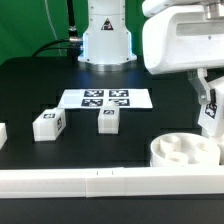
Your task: Assemble stool
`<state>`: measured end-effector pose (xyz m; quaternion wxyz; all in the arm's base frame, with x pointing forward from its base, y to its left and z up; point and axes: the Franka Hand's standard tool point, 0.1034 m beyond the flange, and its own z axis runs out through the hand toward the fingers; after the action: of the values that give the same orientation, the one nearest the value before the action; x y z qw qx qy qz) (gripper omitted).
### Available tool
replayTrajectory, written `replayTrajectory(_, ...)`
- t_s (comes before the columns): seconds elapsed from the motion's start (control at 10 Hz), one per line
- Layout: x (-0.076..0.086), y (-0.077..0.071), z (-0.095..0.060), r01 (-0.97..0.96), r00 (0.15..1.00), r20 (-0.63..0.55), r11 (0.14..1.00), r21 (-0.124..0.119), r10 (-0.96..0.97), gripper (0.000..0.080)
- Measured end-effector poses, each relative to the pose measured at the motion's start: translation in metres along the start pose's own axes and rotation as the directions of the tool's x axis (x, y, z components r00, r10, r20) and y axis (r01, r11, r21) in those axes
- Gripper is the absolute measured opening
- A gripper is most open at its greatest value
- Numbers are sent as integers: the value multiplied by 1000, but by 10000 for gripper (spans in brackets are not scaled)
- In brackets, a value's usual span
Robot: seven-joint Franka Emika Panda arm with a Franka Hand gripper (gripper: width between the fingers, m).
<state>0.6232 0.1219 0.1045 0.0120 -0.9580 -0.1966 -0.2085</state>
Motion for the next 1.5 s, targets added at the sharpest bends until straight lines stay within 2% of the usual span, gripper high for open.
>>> replayTrajectory(0.3,-7,6,6,27,1000,2,1000,-3,-27,324)
replayTrajectory(1.2,-20,6,18,29,999,20,1000,2,-29,324)
replayTrajectory(1.5,-14,1,21,37,999,-34,999,-6,-37,324)
